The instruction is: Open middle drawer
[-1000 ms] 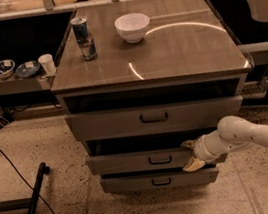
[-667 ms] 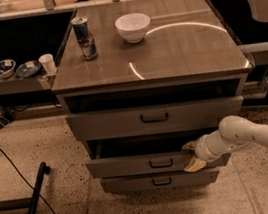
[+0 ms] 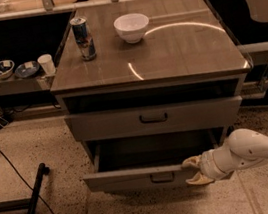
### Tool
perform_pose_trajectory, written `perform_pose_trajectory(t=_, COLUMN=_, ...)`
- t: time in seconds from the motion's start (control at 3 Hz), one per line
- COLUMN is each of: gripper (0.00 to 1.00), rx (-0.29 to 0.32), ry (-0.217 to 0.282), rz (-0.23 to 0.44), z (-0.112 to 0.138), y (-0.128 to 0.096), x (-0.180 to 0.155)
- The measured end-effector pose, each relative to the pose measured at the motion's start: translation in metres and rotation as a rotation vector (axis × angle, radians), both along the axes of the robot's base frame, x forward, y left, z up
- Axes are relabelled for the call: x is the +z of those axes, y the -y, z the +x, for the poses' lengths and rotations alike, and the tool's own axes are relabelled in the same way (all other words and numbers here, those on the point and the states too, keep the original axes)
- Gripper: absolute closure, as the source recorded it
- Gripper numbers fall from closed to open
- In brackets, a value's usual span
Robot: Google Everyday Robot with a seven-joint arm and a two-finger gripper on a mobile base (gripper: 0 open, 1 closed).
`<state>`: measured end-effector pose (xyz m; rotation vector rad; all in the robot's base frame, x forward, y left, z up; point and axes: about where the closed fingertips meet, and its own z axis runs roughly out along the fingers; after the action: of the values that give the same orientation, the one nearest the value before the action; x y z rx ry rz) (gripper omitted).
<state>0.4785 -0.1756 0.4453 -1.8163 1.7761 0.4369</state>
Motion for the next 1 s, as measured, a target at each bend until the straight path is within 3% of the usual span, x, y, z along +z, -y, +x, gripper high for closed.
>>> perform_pose_trajectory(t=0.33, gripper=0.59, rx=0.0, ry=0.0, rz=0.0, z=0.0, y=0.0, x=0.008)
perform_pose_trajectory(t=0.67, gripper=0.47, rx=0.0, ry=0.0, rz=0.0, z=0.0, y=0.0, x=0.01)
perform_pose_trajectory(t=1.0, gripper=0.41, rx=0.031, ry=0.04, rz=-0.024, z=0.005, y=-0.005, x=0.038)
